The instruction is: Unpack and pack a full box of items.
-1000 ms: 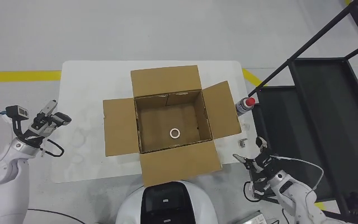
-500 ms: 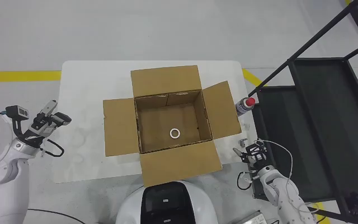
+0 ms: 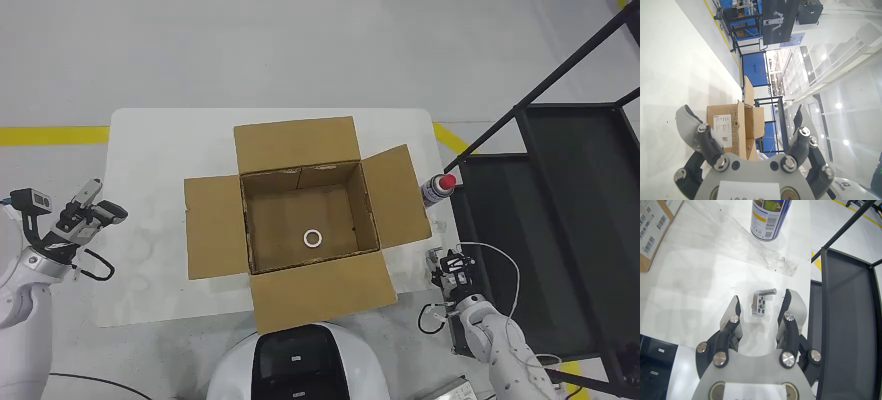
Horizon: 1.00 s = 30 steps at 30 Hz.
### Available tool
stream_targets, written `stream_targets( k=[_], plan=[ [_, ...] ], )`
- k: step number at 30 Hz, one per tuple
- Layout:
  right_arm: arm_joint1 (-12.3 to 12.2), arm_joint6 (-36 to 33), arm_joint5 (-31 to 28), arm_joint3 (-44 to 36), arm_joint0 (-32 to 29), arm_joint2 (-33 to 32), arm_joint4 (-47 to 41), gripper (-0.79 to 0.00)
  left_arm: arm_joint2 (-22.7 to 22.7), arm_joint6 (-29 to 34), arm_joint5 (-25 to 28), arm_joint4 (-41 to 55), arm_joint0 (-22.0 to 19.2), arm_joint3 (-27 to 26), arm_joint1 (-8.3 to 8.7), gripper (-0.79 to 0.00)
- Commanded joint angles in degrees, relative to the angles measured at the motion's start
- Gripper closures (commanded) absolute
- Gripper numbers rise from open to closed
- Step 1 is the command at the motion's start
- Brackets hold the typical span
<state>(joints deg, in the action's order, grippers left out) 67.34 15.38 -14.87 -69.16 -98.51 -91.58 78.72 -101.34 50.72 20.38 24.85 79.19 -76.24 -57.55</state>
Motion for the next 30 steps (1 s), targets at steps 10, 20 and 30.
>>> stream_targets(
  k=[10,20,30],
  plan=[
    [0.49,-1.58,2.24,2.37,1.93,1.85,-0.87,-0.317,0.0,0.0,0.0,0.0,0.0,0.0,0.0,-0.785],
    [0.85,-2.3,3.84,5.37,4.4,2.79,-2.14,0.0,0.0,0.0,0.0,0.0,0.0,0.0,0.0,-0.785],
    [0.63,-0.38,0.81,4.18,3.72,1.65,-4.23,0.0,0.0,0.0,0.0,0.0,0.0,0.0,0.0,-0.785]
  ],
)
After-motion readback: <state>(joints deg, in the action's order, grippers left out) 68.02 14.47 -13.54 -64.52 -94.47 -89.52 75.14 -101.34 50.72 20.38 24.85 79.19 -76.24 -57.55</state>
